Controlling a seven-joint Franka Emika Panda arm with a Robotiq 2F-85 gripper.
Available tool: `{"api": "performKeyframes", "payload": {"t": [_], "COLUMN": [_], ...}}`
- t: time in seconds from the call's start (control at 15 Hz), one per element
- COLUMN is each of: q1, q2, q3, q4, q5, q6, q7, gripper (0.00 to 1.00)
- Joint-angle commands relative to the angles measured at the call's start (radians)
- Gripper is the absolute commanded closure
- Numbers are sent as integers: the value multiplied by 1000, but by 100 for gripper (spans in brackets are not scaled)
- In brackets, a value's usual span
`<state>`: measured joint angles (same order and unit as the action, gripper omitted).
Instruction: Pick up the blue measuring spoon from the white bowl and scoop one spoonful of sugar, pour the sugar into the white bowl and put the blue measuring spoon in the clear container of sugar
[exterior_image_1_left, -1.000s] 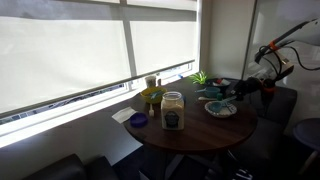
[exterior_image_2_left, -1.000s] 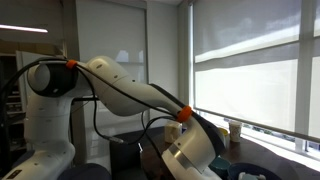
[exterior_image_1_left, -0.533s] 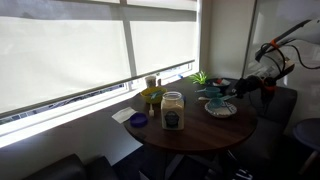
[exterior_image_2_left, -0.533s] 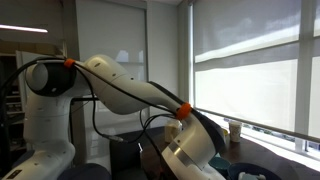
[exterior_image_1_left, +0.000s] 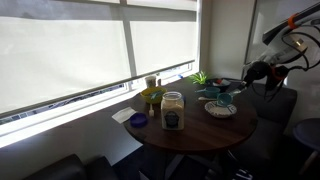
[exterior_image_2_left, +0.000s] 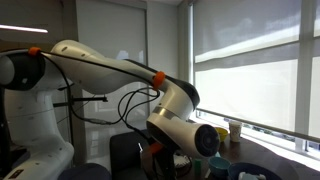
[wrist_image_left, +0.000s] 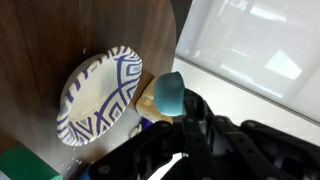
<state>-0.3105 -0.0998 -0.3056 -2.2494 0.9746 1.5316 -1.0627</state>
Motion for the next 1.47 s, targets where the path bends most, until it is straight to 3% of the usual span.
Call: {"api": "performKeyframes", "payload": {"t": [0.0, 0.07, 0.2, 0.4, 0.6, 1.07, 1.2, 1.27, 1.4], "q1": [17, 16, 21, 36, 71, 207, 218, 239, 239], "q2": [-159, -68, -121, -184, -213, -187, -180, -206, -196], "q3": [19, 4, 8, 26, 72, 234, 215, 213, 206], "q4": [-72, -16, -34, -29, 29, 181, 173, 152, 158], "q5": [-13, -4, -4, 16, -40, -118, -101, -97, -97], "q6": [89, 38, 58, 106, 106, 407, 523, 467, 513], "q7": [-82, -38, -53, -103, -91, -117, -163, -113, -134], "gripper": [97, 92, 98, 98, 98, 98, 98, 92, 92]}}
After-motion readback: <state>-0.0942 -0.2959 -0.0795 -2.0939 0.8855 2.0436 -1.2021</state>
